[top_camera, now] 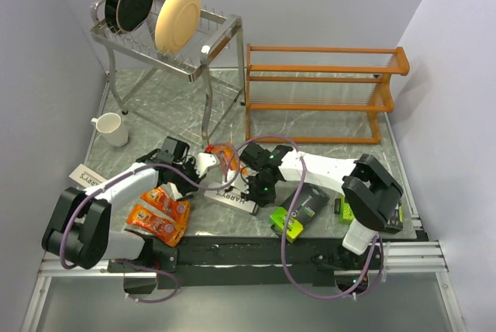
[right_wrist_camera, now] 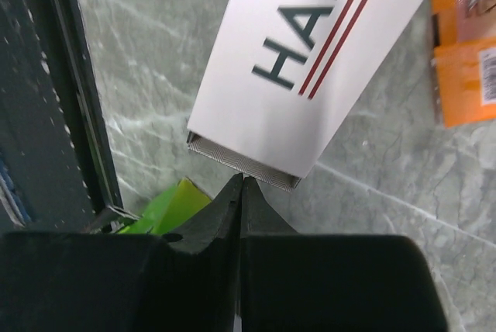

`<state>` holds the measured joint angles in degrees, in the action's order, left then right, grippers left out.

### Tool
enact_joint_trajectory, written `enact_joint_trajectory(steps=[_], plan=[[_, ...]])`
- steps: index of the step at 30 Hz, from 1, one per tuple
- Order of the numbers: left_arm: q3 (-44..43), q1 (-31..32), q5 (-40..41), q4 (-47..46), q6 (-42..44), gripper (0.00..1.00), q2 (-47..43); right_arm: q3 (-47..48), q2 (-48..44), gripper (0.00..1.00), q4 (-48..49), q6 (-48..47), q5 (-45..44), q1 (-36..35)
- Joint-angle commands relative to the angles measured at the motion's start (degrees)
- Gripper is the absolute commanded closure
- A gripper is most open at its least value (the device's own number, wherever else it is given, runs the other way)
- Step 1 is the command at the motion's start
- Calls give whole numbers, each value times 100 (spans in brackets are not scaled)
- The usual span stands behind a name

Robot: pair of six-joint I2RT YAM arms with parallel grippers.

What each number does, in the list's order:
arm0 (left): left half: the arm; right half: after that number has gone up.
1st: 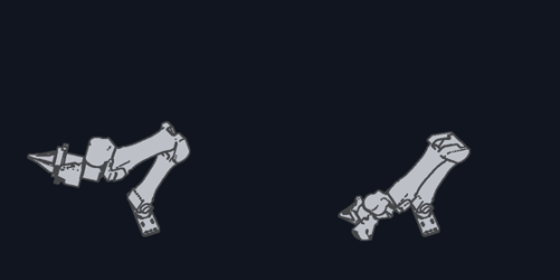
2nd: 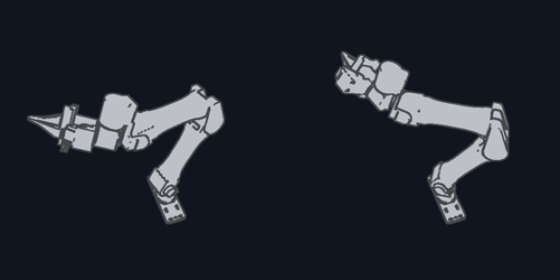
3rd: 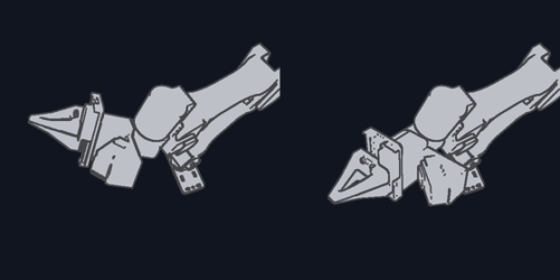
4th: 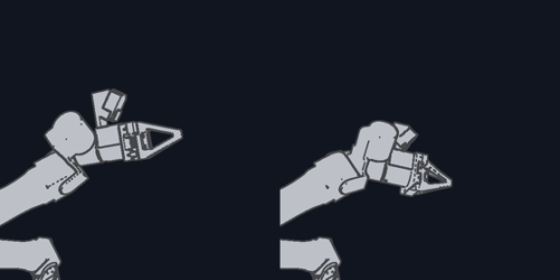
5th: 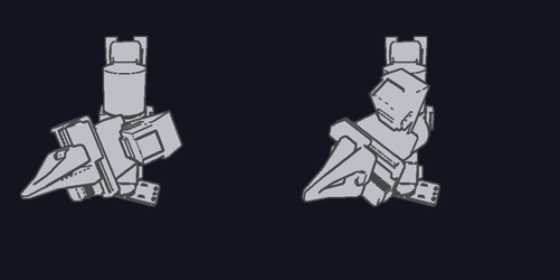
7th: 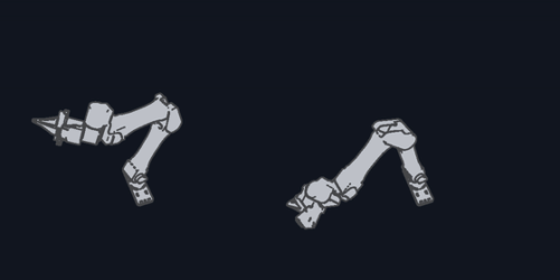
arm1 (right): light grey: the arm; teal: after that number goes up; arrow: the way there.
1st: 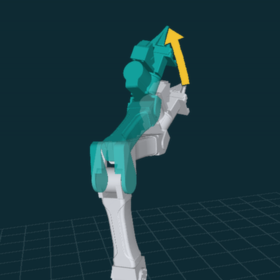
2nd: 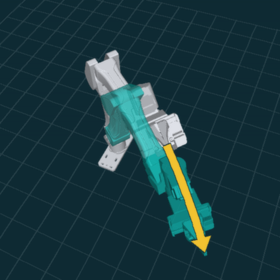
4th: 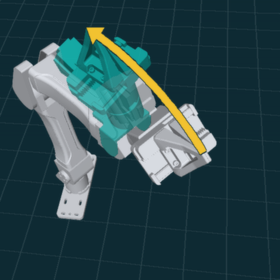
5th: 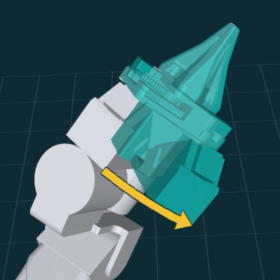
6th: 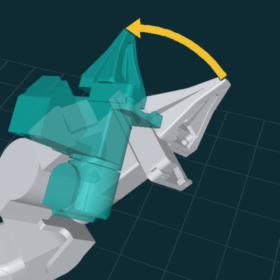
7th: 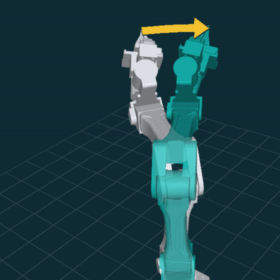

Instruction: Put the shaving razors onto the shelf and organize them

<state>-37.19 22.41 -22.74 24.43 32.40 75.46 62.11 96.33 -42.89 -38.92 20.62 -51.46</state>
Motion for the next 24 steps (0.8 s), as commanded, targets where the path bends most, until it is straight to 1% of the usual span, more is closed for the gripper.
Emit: enact_joint_trajectory(steps=[1, 9, 11, 12, 13, 14, 15, 16, 17, 18, 19, 20, 21, 22, 23, 24], plan=[[-34, 0, -380, -324, 117, 99, 249, 390, 61, 94, 422, 367, 363, -31], [-52, 0, -389, -509, -94, 99, 312, 557, 219, 92, 703, 745, 452, -39], [-69, -26, -319, -457, -164, 99, 189, 566, 149, 89, 563, 929, 216, 4], [-69, -53, -353, -404, -155, 99, 93, 522, -51, 87, 485, 982, 171, 48], [-60, -88, -362, -395, -138, 99, -22, 461, -193, 81, 318, 1009, 179, 127], [-52, -114, -371, -369, -120, 99, -266, 408, -342, 78, 247, 991, 196, 189], [-52, -114, -336, -351, -111, 99, -391, 277, -683, 74, 186, 974, 179, 311], [-112, -114, -249, -255, -129, 99, -514, 241, -851, 61, 81, 930, 153, 356], [-165, -123, -187, -193, -155, 99, -715, 188, -1027, 56, 45, 921, 100, 417], [-244, -123, -126, -97, -199, 98, -821, 188, -1325, 44, 18, 947, 74, 566], [-436, -123, -21, 61, -251, 94, -918, 188, -1458, 36, 44, 1165, 21, 680], [-569, -123, 93, 202, -322, 88, -1093, 231, -1573, 30, 62, 1350, -40, 838], [-709, -123, 77, 342, -331, 65, -1182, 275, -1704, 22, 44, 1560, -154, 1205], [-998, -123, 33, 596, -314, 58, -1279, 310, -1749, 18, 62, 2119, -233, 1478], [-1123, -123, -202, 625, -340, 50, -1471, 346, -1784, 15, 88, 2412, -304, 1760], [-1220, -115, -361, 616, -410, 37, -1560, 329, -1915, 9, 123, 2659, -313, 2032]])
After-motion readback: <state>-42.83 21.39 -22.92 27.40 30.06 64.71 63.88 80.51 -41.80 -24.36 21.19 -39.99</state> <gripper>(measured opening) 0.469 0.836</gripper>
